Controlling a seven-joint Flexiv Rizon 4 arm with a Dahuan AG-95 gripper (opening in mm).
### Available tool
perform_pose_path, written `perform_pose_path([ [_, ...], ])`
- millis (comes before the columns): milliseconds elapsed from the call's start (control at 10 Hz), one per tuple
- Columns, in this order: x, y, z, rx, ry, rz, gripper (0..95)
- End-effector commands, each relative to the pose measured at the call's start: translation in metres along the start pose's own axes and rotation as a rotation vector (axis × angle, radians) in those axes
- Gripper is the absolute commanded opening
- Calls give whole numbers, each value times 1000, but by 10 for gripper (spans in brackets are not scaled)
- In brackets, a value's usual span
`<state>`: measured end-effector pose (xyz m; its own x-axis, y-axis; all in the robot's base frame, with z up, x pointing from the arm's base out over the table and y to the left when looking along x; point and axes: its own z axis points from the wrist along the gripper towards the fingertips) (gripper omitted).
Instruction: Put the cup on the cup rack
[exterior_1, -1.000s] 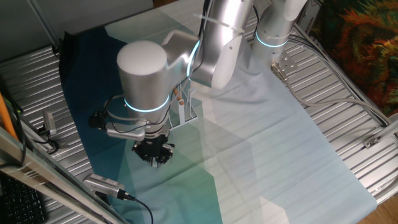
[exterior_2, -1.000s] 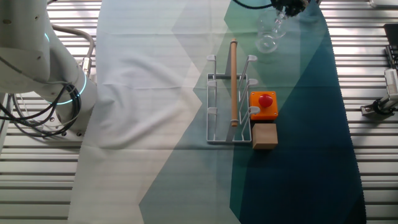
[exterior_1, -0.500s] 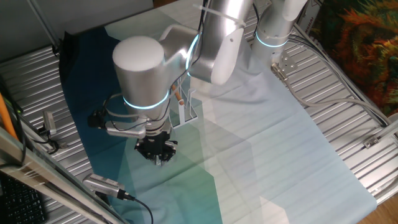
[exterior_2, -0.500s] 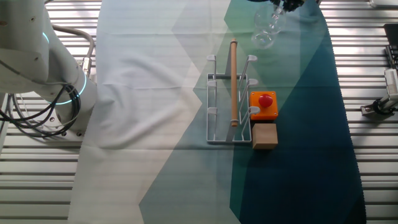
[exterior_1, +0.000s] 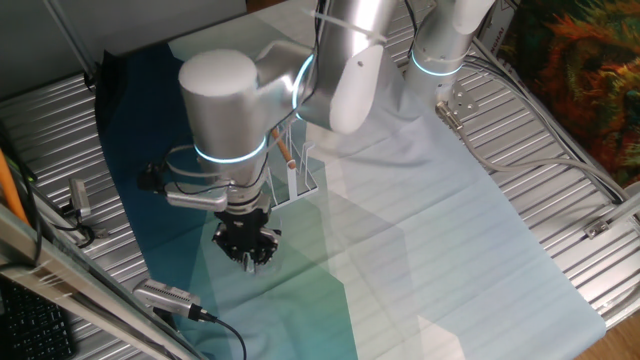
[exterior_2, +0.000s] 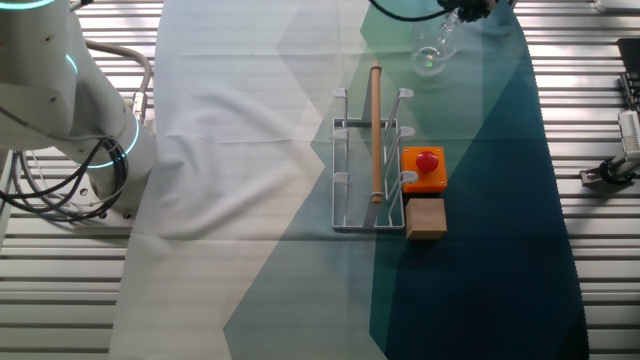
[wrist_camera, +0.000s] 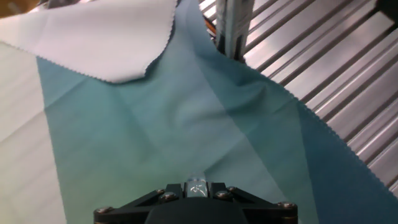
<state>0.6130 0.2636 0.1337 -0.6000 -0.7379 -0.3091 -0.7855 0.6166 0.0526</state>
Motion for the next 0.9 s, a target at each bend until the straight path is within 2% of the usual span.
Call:
perform_pose_path([
  [100, -4, -3, 4, -9, -86, 6, 0],
  [200, -4, -3, 4, -13, -119, 8, 0],
  [500, -6, -3, 4, -16, -144, 6, 0],
  [600, -8, -3, 4, -19, -172, 1, 0],
  [700, -9, -3, 5, -21, -187, -2, 0],
  [900, -12, -3, 6, -21, -202, -7, 0],
])
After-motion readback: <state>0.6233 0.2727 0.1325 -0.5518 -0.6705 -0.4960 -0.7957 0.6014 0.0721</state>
